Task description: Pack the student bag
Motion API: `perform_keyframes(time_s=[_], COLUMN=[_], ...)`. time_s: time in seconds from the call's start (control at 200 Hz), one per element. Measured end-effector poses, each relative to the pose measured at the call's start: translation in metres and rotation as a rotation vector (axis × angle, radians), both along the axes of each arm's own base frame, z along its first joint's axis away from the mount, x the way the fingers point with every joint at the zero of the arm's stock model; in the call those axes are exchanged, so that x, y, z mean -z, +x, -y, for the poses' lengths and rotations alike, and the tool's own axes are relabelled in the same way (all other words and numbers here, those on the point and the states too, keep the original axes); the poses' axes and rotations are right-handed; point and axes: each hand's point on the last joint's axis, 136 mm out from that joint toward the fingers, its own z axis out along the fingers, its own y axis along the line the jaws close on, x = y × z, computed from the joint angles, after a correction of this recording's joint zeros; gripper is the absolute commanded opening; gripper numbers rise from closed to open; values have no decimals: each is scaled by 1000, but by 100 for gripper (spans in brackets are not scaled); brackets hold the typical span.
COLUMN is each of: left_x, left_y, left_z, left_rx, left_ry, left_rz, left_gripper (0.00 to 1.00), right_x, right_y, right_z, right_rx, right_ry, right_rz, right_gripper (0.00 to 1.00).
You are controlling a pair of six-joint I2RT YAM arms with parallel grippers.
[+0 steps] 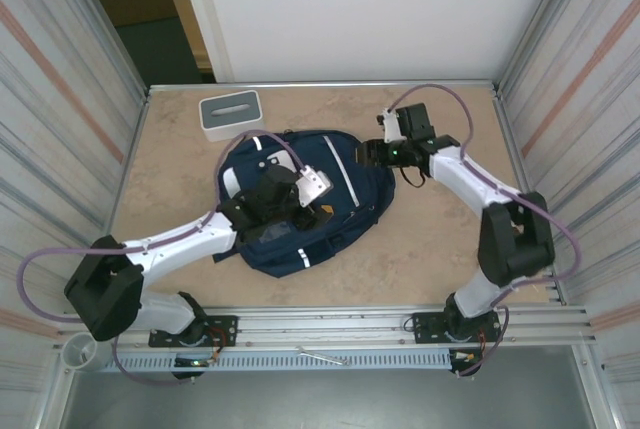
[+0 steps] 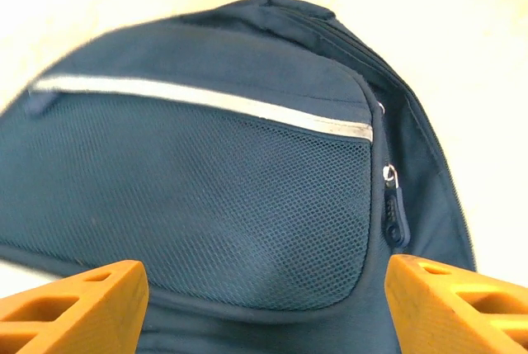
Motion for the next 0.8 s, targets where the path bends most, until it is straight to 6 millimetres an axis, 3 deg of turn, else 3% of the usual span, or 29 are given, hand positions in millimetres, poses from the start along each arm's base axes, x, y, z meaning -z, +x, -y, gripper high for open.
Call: perform_keyframes(time_s=[0.1,0.336,0.536,0.802], left_x=[6,43,55,65], left_y=[1,-3,6,7], left_z=[3,12,26,28], left_rx=[124,353,431,456], left_ry=[119,312,371,395], left_rz=[120,213,232,228], left_gripper=[76,75,74,70], right_x=[-6,13,-4,-4], right_y=[-20,-54,-62,-60], right_z=[15,59,64,71], right_rx=[27,139,159,204], right_ry=[11,25,46,32], right_rz=[26,-7,43,44], right_gripper=[65,68,70,79])
